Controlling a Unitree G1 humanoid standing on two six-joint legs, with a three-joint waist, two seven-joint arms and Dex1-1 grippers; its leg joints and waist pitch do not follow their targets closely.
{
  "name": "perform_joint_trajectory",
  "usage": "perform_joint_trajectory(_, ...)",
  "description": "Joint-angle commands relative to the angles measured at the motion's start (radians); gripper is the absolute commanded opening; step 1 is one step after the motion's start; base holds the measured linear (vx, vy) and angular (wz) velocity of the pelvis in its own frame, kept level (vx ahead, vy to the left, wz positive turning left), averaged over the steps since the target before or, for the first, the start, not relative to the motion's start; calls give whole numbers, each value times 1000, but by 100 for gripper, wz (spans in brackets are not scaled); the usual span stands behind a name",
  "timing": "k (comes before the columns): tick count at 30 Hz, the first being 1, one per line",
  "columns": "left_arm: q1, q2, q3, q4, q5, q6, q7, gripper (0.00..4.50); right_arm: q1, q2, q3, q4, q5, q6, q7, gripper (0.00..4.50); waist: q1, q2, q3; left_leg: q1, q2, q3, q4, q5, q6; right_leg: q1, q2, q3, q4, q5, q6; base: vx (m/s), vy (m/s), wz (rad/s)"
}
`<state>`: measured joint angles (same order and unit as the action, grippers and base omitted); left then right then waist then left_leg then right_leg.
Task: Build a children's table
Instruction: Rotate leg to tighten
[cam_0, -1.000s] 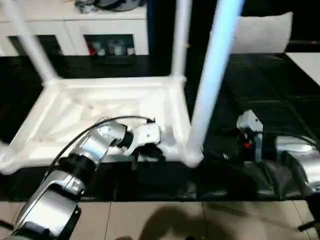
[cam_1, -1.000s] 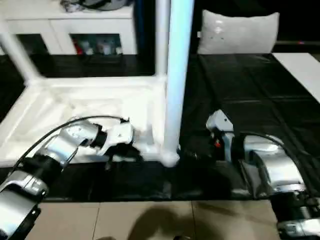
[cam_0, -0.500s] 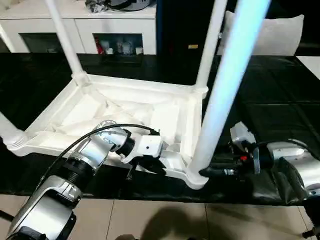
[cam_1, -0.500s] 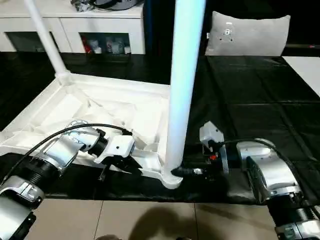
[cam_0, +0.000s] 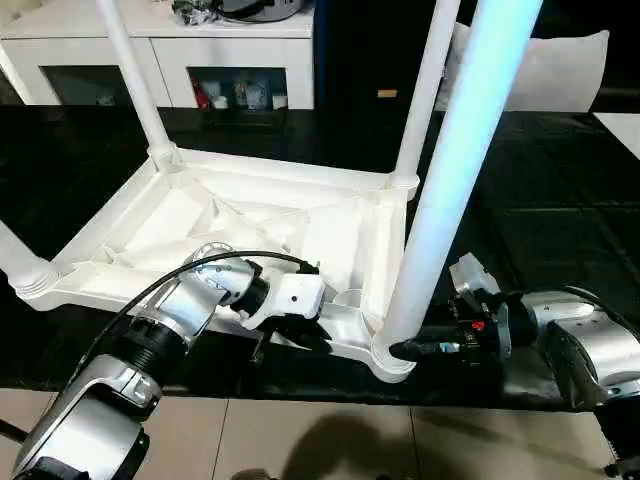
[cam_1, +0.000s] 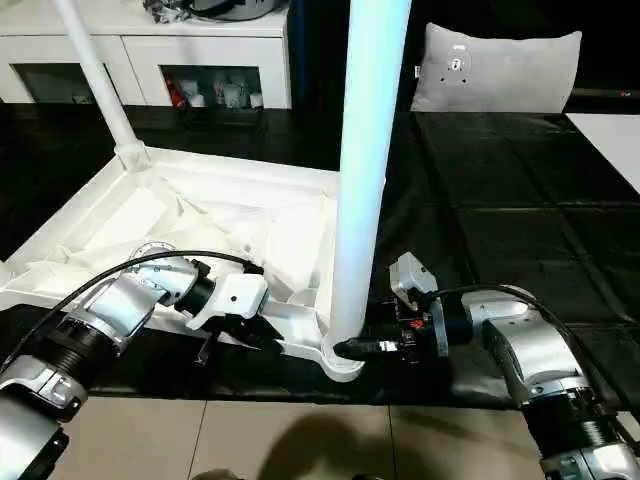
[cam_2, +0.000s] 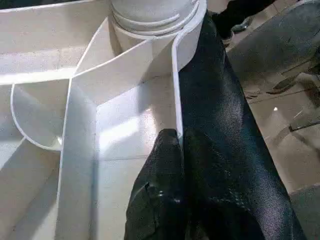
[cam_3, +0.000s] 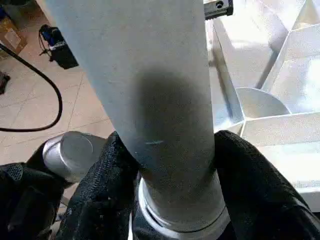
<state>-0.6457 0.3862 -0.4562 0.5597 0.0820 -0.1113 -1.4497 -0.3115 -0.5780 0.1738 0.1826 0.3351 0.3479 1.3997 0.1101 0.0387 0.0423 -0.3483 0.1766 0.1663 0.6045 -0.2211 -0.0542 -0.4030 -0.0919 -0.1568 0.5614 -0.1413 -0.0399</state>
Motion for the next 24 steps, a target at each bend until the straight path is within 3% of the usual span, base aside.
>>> perform_joint_trajectory(1, 8, -9, -20, -37, -9, 1, -15, 0, 8, 22, 9, -45, 35, 31, -13, 205, -4, -15, -70, -4, 58, -12, -66, -91, 90, 68, -74, 63, -70, -379, -80, 0, 0, 0)
perform_joint_trajectory(5, 15, -20, -1, -46, -22, 57, 10, 0, 28, 62, -5, -69, 40, 67, -96, 204, -7, -14, -69, -3, 58, -13, -67, -94, 87, 66, -74, 62, -70, -375, -83, 0, 0, 0)
perform_joint_trajectory(7, 13, -30, 7, -50, -20, 106, 34, 0, 29, 81, -10, -67, 18, 62, -146, 204, -14, -13, -66, -1, 54, -12, -68, -117, 74, 65, -75, 59, -78, -421, -73, 0, 0, 0)
perform_joint_trajectory(9, 4, -60, 19, -32, -7, 140, 98, 0, -5, 141, -27, -26, -42, 106, -315, 204, -21, -15, -63, -2, 52, -13, -69, -127, 62, 64, -73, 57, -82, -446, -63, 0, 0, 0)
perform_joint_trajectory(10, -2, -73, 23, -20, 1, 149, 127, 0, -21, 165, -36, -8, -58, 129, -378, 204, -38, -13, -59, -3, 41, -16, -68, -151, 39, 66, -70, 44, -95, -513, -36, 0, 0, 0)
perform_joint_trajectory(11, -8, -86, 26, -6, 10, 161, 157, 0, -37, 190, -44, 9, -80, 145, -445, 204, -45, -15, -59, 0, 40, -16, -67, -161, 31, 65, -69, 42, -99, -534, -22, 0, 0, 0)
perform_joint_trajectory(13, -33, -124, 34, 41, 40, 210, 251, 0, -78, 255, -77, 57, -118, 197, -605, 201, -63, -12, -54, 6, 33, -16, -61, -198, 27, 60, -67, 34, -113, -591, 5, 0, 0, 0)
perform_joint_trajectory(14, -44, -138, 37, 59, 49, 228, 283, 0, -91, 275, -87, 73, -128, 205, -652, 201, -82, -10, -49, 10, 30, -18, -57, -235, 22, 55, -62, 22, -125, -630, 20, 0, 0, 0)
perform_joint_trajectory(15, -44, -138, 37, 59, 49, 228, 283, 0, -91, 275, -87, 73, -128, 205, -652, 200, -94, -9, -53, 14, 27, -22, -53, -260, 19, 60, -66, 12, -132, -641, 39, 0, 0, 0)
perform_joint_trajectory(17, -87, -182, 49, 122, 79, 284, 397, 0, -121, 334, -115, 113, -161, 212, -810, 199, -109, 7, -53, 23, 42, -26, -59, -296, 29, 58, -68, 4, -140, -603, 27, 0, 0, 0)
perform_joint_trajectory(18, -96, -190, 52, 132, 84, 293, 420, 0, -127, 347, -123, 122, -167, 211, -847, 199, -127, 5, -51, 15, 49, -36, -65, -337, 24, 70, -66, -5, -138, -580, 31, 0, 0, 0)
perform_joint_trajectory(19, -116, -211, 65, 157, 90, 304, 468, 0, -141, 377, -146, 145, -168, 202, -901, 199, -129, 8, -51, 18, 52, -39, -67, -356, 21, 71, -68, -5, -137, -575, 32, 0, 0, 0)
perform_joint_trajectory(20, -129, -225, 75, 173, 94, 312, 498, 0, -150, 398, -162, 160, -167, 197, -935, 199, -137, 10, -52, 34, 51, -37, -65, -389, 19, 62, -72, -6, -143, -569, 20, 0, 0, 0)
perform_joint_trajectory(21, -141, -237, 83, 186, 97, 316, 524, 0, -157, 412, -170, 171, -166, 188, -951, 199, -148, 11, -49, 28, 49, -41, -66, -406, 17, 68, -74, -13, -143, -570, 18, 0, 0, 0)
perform_joint_trajectory(22, -149, -247, 89, 197, 100, 317, 540, 0, -160, 420, -172, 176, -169, 177, -961, 252, -151, 9, -51, 25, 50, -43, -66, -408, 16, 74, -78, -14, -142, -568, 25, 0, 0, 0)
perform_joint_trajectory(24, -162, -261, 97, 213, 103, 314, 551, 0, -155, 421, -158, 172, -182, 140, -937, 268, -148, 9, -56, 20, 49, -44, -67, -365, 21, 77, -88, -4, -135, -531, 12, 0, 0, 0)
